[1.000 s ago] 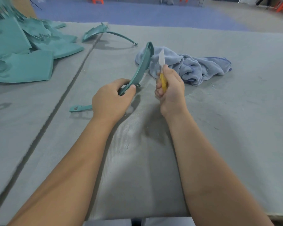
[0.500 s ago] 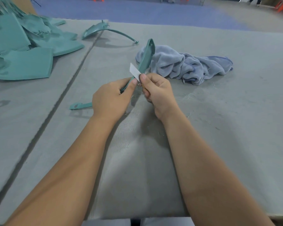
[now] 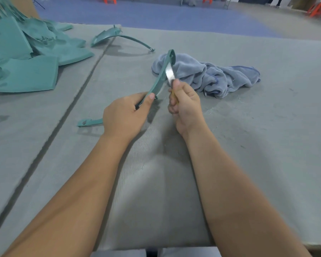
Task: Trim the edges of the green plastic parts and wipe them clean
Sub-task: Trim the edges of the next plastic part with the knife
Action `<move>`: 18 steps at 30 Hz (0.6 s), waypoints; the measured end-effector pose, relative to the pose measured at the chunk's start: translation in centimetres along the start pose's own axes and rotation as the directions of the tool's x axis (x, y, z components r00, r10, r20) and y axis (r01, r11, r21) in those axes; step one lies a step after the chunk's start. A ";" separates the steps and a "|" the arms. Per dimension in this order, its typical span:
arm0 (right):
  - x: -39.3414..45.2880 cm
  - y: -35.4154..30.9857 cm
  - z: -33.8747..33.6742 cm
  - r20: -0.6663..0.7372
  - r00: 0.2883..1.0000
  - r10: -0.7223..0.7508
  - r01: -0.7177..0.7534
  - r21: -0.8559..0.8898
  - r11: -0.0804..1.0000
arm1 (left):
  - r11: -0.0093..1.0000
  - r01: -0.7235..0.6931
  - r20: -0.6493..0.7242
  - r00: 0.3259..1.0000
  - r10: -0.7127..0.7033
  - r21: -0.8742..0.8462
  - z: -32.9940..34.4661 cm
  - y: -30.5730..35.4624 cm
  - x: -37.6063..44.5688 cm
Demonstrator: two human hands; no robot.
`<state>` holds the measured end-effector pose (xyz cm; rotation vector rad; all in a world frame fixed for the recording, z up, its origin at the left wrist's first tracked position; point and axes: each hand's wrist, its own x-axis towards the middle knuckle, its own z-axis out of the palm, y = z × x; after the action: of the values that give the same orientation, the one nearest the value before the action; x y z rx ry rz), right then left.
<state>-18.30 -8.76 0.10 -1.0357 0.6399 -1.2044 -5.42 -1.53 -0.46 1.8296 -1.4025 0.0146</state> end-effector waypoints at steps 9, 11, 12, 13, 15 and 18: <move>-0.4 0.0 0.0 0.172 0.984 0.053 -0.041 -0.072 0.997 | 0.986 -0.089 -0.046 0.994 0.096 0.141 -0.5 0.2 0.2; -0.5 0.1 0.2 0.203 0.978 0.044 -0.018 -0.131 0.991 | 0.980 -0.110 -0.054 0.991 0.120 0.164 -0.5 0.2 0.2; -0.5 0.0 0.3 0.220 0.975 0.037 -0.002 -0.154 0.988 | 0.979 -0.117 -0.054 0.990 0.128 0.166 -0.6 0.2 0.2; -0.6 0.0 0.4 0.236 0.971 0.029 0.013 -0.173 0.985 | 0.979 -0.122 -0.056 0.990 0.132 0.165 -0.7 0.3 0.2; -0.7 0.0 0.7 0.255 0.967 0.023 0.030 -0.201 0.979 | 0.978 -0.130 -0.059 0.988 0.141 0.163 -0.8 0.4 0.1; -0.8 0.0 1.0 0.251 0.967 0.034 0.026 -0.232 0.972 | 0.974 -0.149 -0.041 0.987 0.158 0.171 -0.8 0.3 0.1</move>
<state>-17.65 -7.66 0.47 -1.3616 0.5899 -0.9863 -5.25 -1.17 0.34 1.8368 -1.5403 0.2673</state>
